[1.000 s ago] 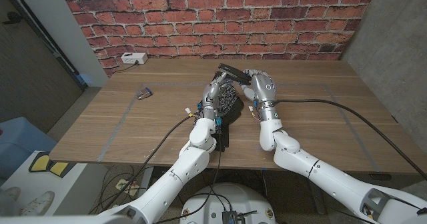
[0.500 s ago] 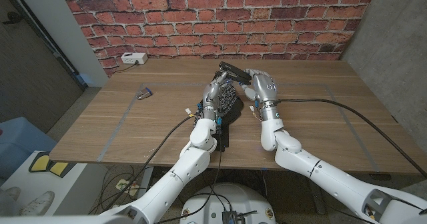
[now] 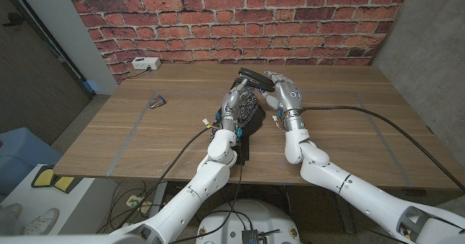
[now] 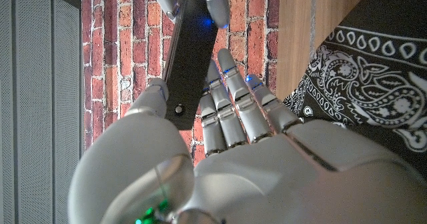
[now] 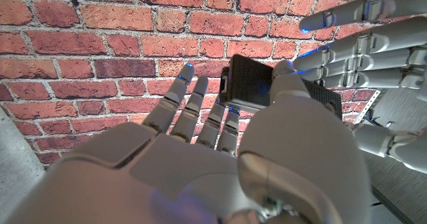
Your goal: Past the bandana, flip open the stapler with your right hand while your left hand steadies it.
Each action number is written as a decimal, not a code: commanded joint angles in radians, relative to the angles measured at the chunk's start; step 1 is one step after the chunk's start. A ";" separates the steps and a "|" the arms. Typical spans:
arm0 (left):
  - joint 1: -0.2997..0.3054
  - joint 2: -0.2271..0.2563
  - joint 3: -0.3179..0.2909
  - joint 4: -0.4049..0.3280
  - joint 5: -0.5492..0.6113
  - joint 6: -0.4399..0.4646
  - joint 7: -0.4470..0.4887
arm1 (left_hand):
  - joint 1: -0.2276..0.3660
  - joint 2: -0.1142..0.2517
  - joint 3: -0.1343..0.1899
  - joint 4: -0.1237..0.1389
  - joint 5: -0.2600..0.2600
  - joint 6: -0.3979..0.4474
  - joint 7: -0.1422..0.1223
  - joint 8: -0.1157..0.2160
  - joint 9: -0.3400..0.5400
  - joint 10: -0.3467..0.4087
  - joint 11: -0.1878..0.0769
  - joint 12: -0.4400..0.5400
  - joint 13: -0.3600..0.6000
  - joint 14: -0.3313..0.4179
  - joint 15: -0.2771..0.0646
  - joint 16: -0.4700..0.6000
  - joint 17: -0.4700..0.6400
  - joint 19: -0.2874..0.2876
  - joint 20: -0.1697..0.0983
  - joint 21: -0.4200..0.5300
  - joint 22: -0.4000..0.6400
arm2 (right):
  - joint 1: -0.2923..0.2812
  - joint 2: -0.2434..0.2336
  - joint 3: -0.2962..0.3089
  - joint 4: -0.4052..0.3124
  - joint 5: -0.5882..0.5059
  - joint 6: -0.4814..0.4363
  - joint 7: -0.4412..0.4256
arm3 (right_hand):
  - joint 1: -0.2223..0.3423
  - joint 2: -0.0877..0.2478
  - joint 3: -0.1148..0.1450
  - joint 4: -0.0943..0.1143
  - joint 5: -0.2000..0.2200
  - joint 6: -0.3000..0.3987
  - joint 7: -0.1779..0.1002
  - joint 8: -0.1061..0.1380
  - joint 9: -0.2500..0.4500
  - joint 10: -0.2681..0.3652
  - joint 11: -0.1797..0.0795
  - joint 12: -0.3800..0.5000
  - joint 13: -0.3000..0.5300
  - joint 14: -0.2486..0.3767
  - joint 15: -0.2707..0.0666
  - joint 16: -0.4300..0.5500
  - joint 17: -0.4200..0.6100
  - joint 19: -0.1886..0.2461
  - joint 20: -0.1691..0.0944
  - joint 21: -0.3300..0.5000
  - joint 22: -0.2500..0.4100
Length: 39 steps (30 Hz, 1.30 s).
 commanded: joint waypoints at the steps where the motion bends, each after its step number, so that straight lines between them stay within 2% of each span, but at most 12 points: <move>1: 0.009 -0.002 -0.005 -0.004 -0.002 -0.015 0.001 | 0.104 0.096 0.074 0.075 0.005 0.052 -0.041 0.004 0.006 0.095 -0.097 0.002 0.002 0.014 -0.122 -0.001 0.003 0.008 -0.022 0.009 0.000 | -0.008 -0.011 0.004 -0.026 0.006 -0.039 0.055 | -0.013 -0.016 -0.012 0.000 0.004 -0.016 0.005 -0.006 -0.003 -0.018 0.005 -0.012 0.000 -0.010 -0.157 -0.002 -0.003 -0.009 0.007 -0.004 0.002; 13: 0.019 0.006 -0.007 -0.011 0.011 -0.025 0.007 | 0.107 0.094 0.075 0.079 0.005 0.050 -0.043 0.004 0.012 0.096 -0.100 0.002 0.006 0.016 -0.122 -0.004 0.003 0.017 -0.024 0.014 0.001 | -0.021 -0.024 0.009 -0.052 0.013 -0.048 0.079 | -0.063 -0.038 -0.042 0.015 0.004 -0.038 0.024 -0.013 -0.018 -0.041 0.023 -0.034 -0.006 -0.036 -0.140 0.002 -0.017 -0.015 0.024 -0.015 0.002; 16: 0.021 0.008 -0.007 -0.014 0.016 -0.025 0.010 | 0.105 0.090 0.075 0.083 0.006 0.046 -0.057 0.004 0.015 0.091 -0.104 -0.001 0.007 0.012 -0.120 -0.011 0.000 0.025 -0.028 0.018 0.001 | -0.029 -0.022 0.016 -0.052 0.021 -0.038 0.062 | -0.078 -0.045 -0.050 0.020 0.005 -0.035 0.032 -0.012 -0.022 -0.044 0.031 -0.038 -0.007 -0.036 -0.136 0.004 -0.021 -0.012 0.030 -0.015 0.002; 24: 0.017 0.006 -0.006 0.001 0.024 -0.038 0.005 | 0.107 0.087 0.077 0.085 0.010 0.041 -0.072 0.002 0.019 0.083 -0.109 -0.005 0.010 0.002 -0.123 -0.023 -0.005 0.029 -0.033 0.020 0.002 | -0.039 -0.034 0.025 -0.071 0.030 -0.021 0.066 | -0.101 -0.050 -0.062 0.027 0.007 -0.021 0.032 -0.006 -0.029 -0.037 0.035 -0.040 -0.009 -0.033 -0.132 0.009 -0.027 -0.010 0.032 -0.018 0.002; 26: 0.016 0.007 -0.006 0.005 0.027 -0.042 0.005 | 0.107 0.086 0.077 0.087 0.010 0.041 -0.072 0.002 0.020 0.081 -0.110 -0.006 0.011 0.001 -0.123 -0.025 -0.006 0.028 -0.034 0.020 0.002 | -0.041 -0.048 0.029 -0.080 0.043 0.002 0.079 | -0.106 -0.053 -0.065 0.028 0.008 -0.016 0.042 -0.004 -0.032 -0.028 0.044 -0.039 -0.010 -0.025 -0.124 0.014 -0.031 0.000 0.047 -0.016 0.002; 31: 0.014 0.013 -0.008 0.008 0.030 -0.044 -0.001 | 0.107 0.082 0.077 0.088 0.013 0.037 -0.079 0.001 0.022 0.076 -0.110 -0.008 0.013 -0.004 -0.124 -0.032 -0.009 0.027 -0.035 0.020 0.002 | -0.048 -0.074 0.045 -0.100 0.071 0.041 0.116 | -0.111 -0.057 -0.069 0.027 0.010 -0.002 0.049 0.000 -0.036 -0.021 0.054 -0.038 -0.011 -0.020 -0.117 0.017 -0.035 -0.001 0.060 -0.019 0.002; 36: 0.013 0.014 -0.007 0.013 0.033 -0.049 -0.006 | 0.106 0.081 0.077 0.091 0.015 0.034 -0.086 0.000 0.024 0.072 -0.111 -0.011 0.014 -0.008 -0.124 -0.038 -0.011 0.027 -0.037 0.021 0.002 | -0.060 -0.088 0.064 -0.112 0.102 0.075 0.138 | -0.167 -0.058 -0.088 0.053 0.012 0.013 0.056 0.003 -0.045 -0.008 0.065 -0.038 -0.014 -0.028 -0.101 0.015 -0.043 -0.010 0.075 -0.028 0.002; 39: 0.012 0.014 -0.006 0.015 0.036 -0.050 -0.006 | 0.105 0.081 0.077 0.093 0.016 0.032 -0.086 -0.001 0.025 0.071 -0.111 -0.011 0.015 -0.008 -0.123 -0.039 -0.011 0.027 -0.038 0.021 0.002 | -0.068 -0.093 0.078 -0.120 0.118 0.088 0.145 | -0.179 -0.062 -0.093 0.057 0.012 0.022 0.057 0.005 -0.048 -0.001 0.068 -0.037 -0.014 -0.027 -0.097 0.015 -0.046 -0.010 0.076 -0.029 0.002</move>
